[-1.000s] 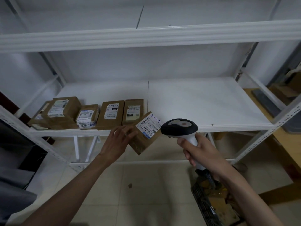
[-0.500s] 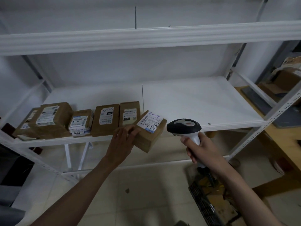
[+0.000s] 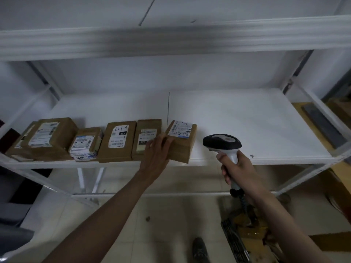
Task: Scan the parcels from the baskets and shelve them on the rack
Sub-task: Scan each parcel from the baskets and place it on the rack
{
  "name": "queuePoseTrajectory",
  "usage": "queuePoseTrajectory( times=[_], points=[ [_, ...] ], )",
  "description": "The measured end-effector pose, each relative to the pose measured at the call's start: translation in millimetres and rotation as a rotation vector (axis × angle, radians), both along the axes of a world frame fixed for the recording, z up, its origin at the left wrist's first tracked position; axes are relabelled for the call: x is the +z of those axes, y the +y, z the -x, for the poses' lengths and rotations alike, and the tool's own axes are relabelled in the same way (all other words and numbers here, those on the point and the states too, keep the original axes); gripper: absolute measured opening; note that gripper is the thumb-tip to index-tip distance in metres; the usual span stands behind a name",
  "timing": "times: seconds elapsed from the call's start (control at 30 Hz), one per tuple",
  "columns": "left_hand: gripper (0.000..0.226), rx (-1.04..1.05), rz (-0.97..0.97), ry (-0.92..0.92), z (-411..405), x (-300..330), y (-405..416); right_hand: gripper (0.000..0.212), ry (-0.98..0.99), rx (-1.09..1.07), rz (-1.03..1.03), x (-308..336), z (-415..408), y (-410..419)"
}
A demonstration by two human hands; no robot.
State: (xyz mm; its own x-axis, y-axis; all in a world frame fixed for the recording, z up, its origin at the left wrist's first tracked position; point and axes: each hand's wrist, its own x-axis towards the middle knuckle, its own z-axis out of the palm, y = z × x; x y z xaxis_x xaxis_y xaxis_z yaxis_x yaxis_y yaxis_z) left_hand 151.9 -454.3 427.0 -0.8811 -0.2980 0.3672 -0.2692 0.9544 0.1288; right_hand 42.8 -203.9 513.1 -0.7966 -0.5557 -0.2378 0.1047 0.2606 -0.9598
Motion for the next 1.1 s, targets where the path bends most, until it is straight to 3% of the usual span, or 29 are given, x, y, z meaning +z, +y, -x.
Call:
queuePoseTrajectory(
  times=[0.17,0.53,0.93,1.1],
  points=[
    [0.099,0.119,-0.014,-0.106,28,-6,-3,0.025,-0.042,0.033,-0.014,-9,38,-15],
    [0.062,0.212,-0.079,-0.197,49,-17,-3,0.020,-0.069,0.126,-0.028,-28,77,-27],
    [0.086,0.227,-0.078,-0.219,42,-21,-1,0.019,-0.073,0.100,-0.033,-42,76,-22],
    [0.081,0.159,-0.029,-0.162,43,-15,9,0.022,-0.085,0.021,-0.040,-40,60,3]
  ],
)
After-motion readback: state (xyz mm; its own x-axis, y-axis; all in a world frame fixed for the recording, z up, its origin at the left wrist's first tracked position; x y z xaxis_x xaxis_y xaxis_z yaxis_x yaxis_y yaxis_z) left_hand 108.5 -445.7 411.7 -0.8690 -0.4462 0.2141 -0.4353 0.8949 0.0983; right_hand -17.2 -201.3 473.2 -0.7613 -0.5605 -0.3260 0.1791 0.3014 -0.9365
